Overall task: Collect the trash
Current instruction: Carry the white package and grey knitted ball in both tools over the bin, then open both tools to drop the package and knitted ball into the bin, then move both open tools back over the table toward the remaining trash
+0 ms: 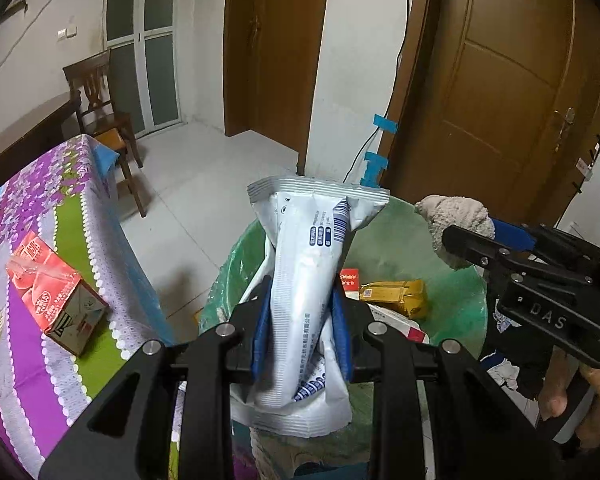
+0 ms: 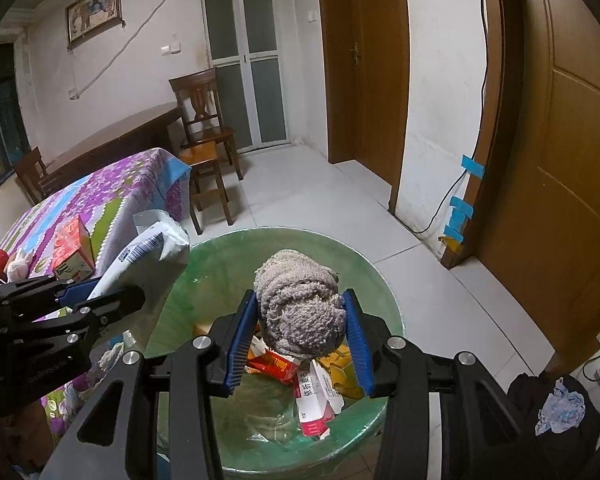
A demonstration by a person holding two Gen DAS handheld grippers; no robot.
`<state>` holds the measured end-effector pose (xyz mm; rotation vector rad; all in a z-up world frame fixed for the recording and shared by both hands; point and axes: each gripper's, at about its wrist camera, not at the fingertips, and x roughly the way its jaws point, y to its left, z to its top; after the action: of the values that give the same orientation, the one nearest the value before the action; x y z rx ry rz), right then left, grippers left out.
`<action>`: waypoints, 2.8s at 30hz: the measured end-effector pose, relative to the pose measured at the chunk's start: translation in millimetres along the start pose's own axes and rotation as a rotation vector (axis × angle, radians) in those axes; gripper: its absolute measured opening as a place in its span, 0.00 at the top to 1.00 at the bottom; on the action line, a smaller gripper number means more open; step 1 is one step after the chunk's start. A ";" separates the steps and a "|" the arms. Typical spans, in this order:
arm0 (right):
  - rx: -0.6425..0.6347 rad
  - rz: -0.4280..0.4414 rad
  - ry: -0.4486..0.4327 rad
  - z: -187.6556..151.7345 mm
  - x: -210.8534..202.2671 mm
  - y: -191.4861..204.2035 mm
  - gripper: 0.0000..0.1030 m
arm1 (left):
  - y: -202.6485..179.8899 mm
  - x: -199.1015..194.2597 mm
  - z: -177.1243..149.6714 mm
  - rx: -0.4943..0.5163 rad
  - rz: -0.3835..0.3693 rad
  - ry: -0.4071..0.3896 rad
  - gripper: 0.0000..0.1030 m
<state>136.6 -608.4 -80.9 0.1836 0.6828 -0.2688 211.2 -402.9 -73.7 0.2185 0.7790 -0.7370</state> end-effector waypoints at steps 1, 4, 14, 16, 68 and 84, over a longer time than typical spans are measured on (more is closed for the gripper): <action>-0.001 0.000 0.001 0.0 1.1 0.9 0.57 | -0.5 0.6 0.2 0.000 0.001 0.001 0.75; -0.004 0.002 0.005 -0.4 2.0 3.3 0.57 | -2.2 1.4 1.3 -0.002 0.002 0.002 0.75; -0.004 0.002 0.007 -2.9 2.0 3.8 0.57 | -2.9 5.6 5.7 -0.005 0.002 0.004 0.75; -0.004 0.002 0.007 -2.8 1.8 2.7 0.57 | -2.5 5.7 5.7 -0.005 0.001 0.005 0.75; -0.026 0.143 -0.091 -36.0 -55.1 64.6 0.12 | 44.9 -70.0 -47.2 0.018 0.071 -0.022 0.15; -0.195 0.354 -0.103 -54.1 -90.2 209.7 0.05 | 169.0 -209.5 -153.9 -0.067 0.253 -0.133 0.06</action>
<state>101.0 -378.9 -47.6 0.1010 0.5591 0.1266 138.7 -102.6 -48.2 0.2011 0.6344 -0.4807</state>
